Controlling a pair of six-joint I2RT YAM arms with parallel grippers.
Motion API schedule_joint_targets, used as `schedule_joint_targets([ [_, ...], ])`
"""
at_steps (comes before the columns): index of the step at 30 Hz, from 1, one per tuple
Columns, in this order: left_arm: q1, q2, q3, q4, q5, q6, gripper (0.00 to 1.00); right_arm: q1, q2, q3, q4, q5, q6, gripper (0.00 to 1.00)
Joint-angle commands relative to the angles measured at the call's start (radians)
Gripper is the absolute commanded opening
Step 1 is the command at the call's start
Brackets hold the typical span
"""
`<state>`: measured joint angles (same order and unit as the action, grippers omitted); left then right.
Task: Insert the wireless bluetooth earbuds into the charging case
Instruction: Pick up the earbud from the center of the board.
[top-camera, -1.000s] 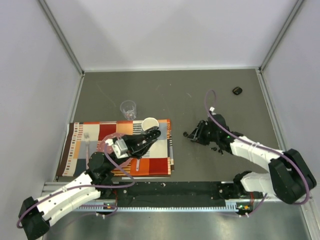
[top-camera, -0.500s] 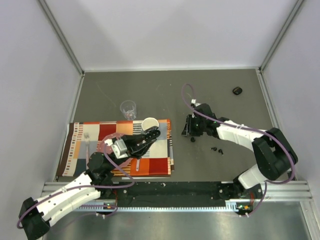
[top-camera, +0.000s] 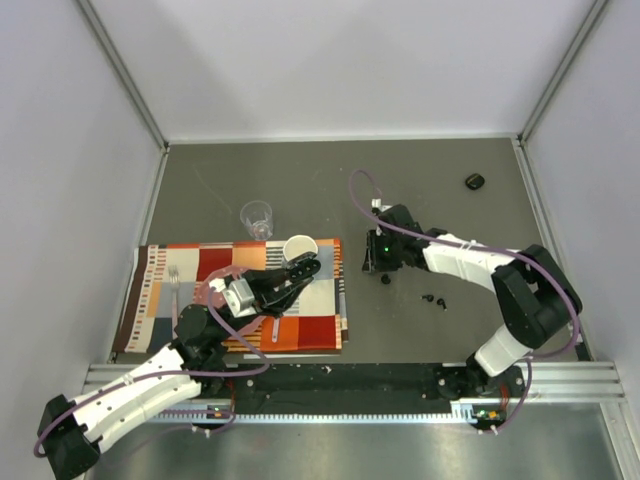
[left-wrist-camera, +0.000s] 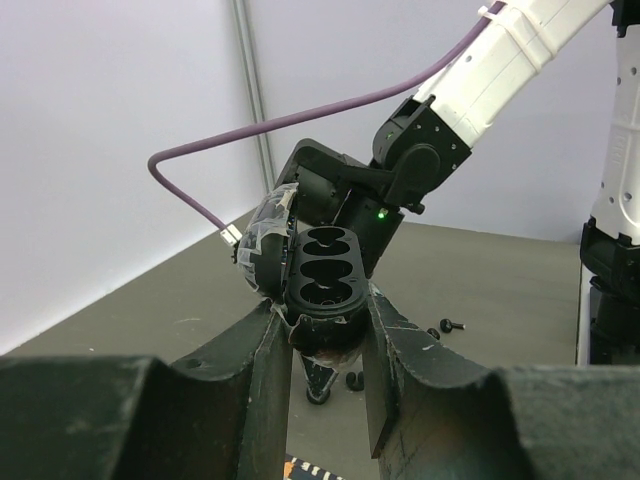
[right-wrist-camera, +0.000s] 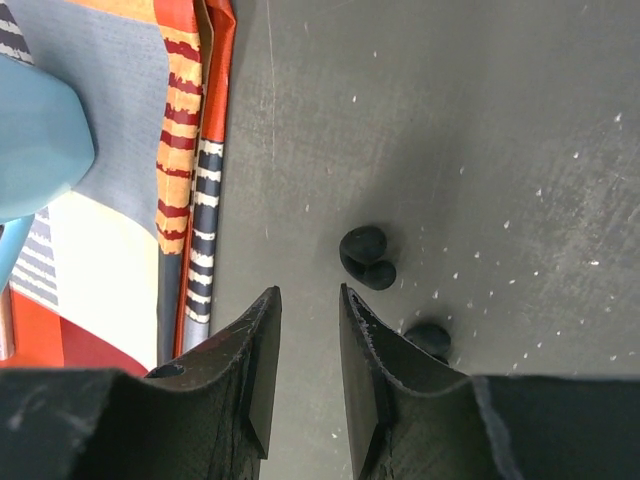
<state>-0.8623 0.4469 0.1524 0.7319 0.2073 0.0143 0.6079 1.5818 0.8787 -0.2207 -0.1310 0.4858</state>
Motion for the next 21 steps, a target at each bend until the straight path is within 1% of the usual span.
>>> schedule_joint_targets([
  [1,0.003,-0.005,-0.002,0.032,-0.011,0.010,0.00,0.010,0.023,0.052,-0.009,0.014,-0.032,0.29],
  [21,0.003,-0.007,-0.008,0.031,-0.017,0.010,0.00,0.009,0.072,0.078,-0.045,0.100,-0.059,0.29],
])
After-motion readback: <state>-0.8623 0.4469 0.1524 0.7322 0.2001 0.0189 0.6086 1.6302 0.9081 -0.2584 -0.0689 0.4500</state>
